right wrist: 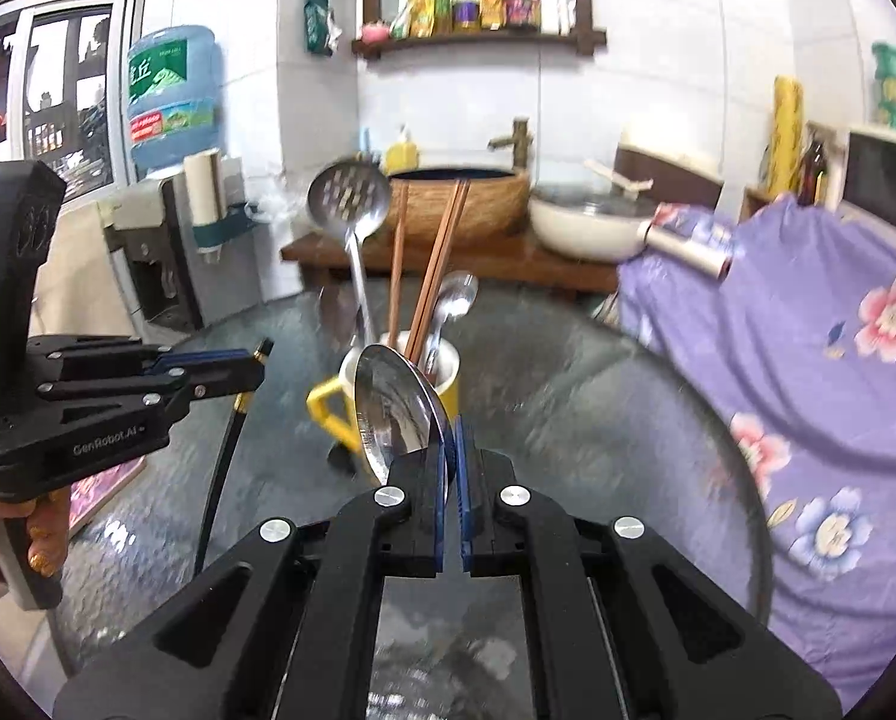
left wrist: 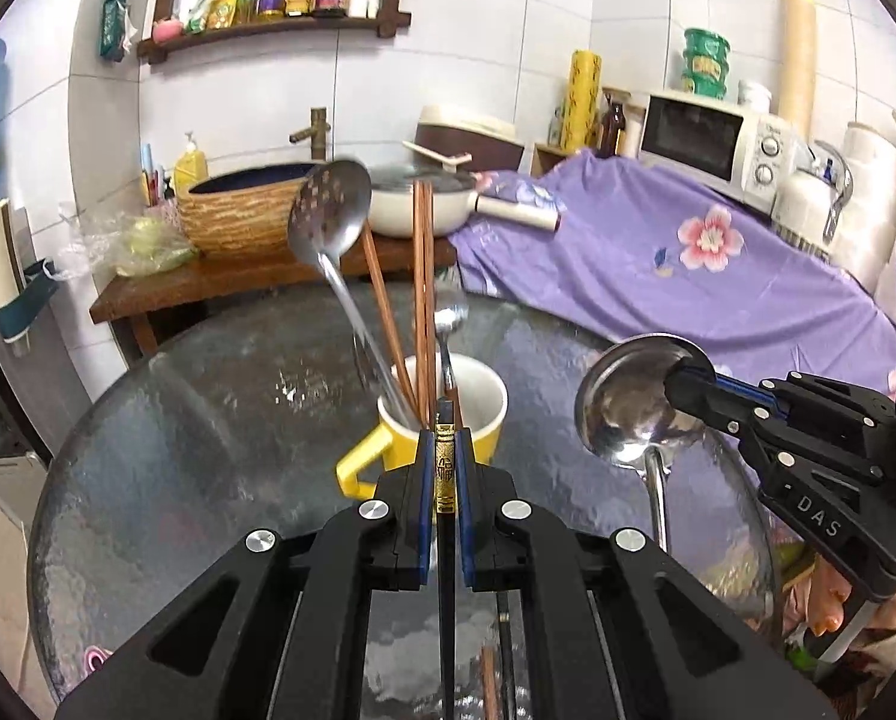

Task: Organize utensils
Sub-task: 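Carry the ladle and black chopstick up over the yellow mug with both tools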

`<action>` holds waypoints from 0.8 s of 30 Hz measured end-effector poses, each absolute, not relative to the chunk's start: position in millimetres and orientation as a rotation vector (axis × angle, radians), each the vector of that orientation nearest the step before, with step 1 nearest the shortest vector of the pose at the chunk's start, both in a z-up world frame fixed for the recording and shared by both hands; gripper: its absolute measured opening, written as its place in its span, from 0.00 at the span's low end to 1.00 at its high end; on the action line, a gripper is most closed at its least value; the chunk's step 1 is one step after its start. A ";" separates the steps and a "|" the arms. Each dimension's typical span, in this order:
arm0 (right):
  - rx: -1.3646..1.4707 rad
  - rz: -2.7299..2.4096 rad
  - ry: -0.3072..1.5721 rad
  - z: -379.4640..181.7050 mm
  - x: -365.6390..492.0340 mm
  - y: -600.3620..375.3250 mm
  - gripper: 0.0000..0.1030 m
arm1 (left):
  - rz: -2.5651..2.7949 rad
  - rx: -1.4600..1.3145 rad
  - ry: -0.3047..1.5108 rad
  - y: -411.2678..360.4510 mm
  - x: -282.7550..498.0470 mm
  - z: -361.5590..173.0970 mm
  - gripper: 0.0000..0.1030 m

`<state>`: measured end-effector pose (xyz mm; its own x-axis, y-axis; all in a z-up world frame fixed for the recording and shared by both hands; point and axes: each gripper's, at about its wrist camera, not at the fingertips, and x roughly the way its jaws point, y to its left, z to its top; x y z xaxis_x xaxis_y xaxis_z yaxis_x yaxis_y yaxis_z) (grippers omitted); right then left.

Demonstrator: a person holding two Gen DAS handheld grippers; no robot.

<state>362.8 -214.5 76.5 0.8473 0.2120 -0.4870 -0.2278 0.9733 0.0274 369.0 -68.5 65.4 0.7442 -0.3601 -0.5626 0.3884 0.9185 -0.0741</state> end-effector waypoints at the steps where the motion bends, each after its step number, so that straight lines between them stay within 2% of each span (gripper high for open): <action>1: -0.035 0.227 0.500 81.1 364.9 -214.2 0.04 | -0.411 0.049 0.599 -69.2 370.5 69.0 0.06; 24: -0.123 0.071 0.344 168.2 438.9 -208.2 0.04 | -0.400 0.023 0.446 -69.8 396.8 160.2 0.06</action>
